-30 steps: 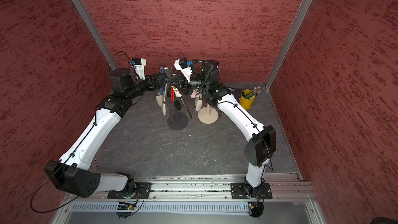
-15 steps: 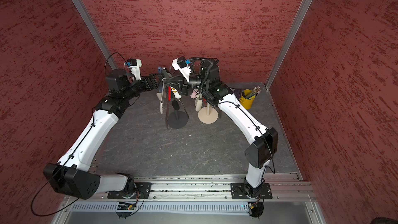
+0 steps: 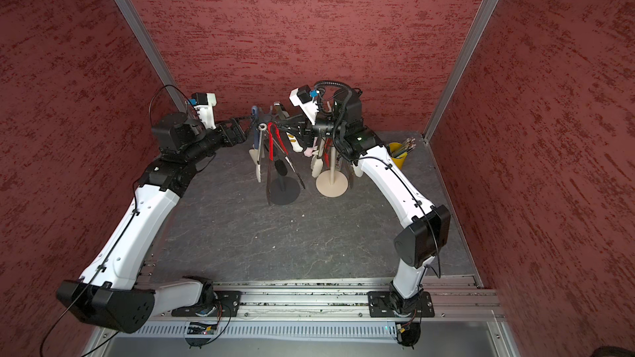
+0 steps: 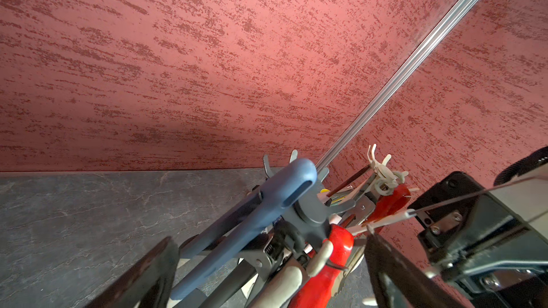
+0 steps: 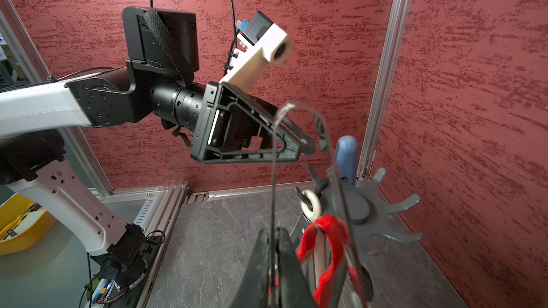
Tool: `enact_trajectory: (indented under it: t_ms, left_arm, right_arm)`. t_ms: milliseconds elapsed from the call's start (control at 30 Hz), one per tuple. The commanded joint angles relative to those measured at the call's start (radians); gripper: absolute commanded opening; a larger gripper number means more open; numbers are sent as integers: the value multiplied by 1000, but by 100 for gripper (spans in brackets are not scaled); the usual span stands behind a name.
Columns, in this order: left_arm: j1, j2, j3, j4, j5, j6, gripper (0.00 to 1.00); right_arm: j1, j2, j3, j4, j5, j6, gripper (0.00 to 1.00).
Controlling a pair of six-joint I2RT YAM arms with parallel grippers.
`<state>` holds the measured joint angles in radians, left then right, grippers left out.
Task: Hang food tongs on kitchen utensil racks
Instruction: Hang the food tongs on the rack.
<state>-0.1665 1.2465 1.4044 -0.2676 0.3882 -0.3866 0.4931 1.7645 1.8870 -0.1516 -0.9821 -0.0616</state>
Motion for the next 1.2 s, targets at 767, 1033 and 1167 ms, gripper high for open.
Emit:
enact_trajectory:
  t_ms: [767, 1033, 1167]
  left_arm:
    - [28, -211, 37, -126, 26, -13, 100]
    - [32, -221, 9, -116, 26, -22, 100]
    - [34, -220, 5, -114, 26, -25, 100]
  right_arm:
    - [-45, 140, 97, -47, -122, -50, 0]
    - [-45, 132, 43, -7, -135, -32, 0]
    - [-46, 126, 19, 25, -141, -12, 0]
